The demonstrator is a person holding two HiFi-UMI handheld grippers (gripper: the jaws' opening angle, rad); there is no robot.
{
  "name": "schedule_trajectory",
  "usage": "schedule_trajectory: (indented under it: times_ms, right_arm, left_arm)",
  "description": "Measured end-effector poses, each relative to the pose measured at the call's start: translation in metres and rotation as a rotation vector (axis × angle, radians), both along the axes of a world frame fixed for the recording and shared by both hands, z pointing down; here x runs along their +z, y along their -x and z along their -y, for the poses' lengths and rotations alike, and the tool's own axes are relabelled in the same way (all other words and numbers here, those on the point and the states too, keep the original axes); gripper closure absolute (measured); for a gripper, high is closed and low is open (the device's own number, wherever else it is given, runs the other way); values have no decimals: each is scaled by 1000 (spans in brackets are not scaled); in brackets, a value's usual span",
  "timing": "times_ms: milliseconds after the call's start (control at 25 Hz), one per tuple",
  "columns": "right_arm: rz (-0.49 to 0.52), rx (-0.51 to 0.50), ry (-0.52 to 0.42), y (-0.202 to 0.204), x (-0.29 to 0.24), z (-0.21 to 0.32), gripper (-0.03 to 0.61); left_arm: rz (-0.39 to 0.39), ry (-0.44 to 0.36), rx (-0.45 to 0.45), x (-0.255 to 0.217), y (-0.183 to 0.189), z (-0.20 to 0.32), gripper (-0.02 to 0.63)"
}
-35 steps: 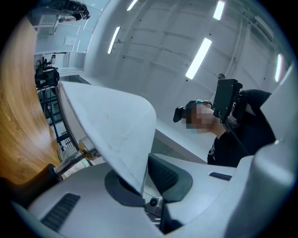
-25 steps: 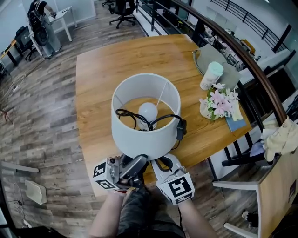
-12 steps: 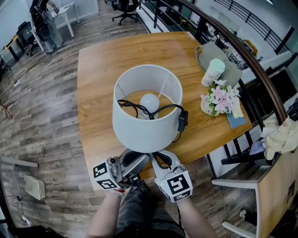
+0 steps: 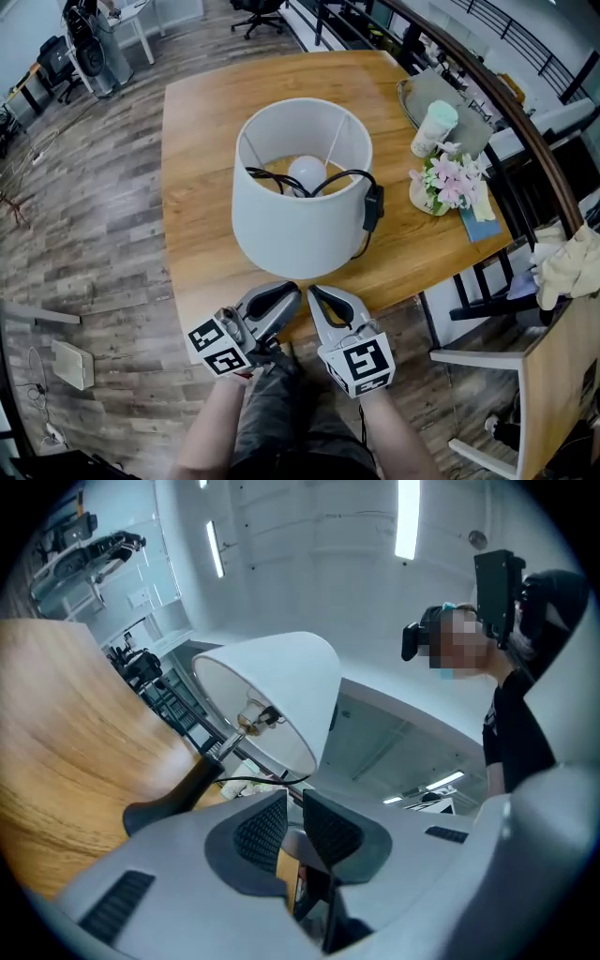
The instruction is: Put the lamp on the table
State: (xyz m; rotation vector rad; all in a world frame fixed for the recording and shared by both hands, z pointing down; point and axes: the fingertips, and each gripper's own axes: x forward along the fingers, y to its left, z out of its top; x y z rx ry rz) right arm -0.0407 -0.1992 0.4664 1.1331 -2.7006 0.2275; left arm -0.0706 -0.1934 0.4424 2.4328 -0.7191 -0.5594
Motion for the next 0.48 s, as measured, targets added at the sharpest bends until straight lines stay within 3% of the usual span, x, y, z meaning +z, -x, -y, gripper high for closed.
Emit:
schedule_trajectory:
  times_ms: [480]
  right_arm:
    - [45,9,-78,-11,-23,-27,572]
  left_arm:
    - [238,-12,-207,5,12,-13,595]
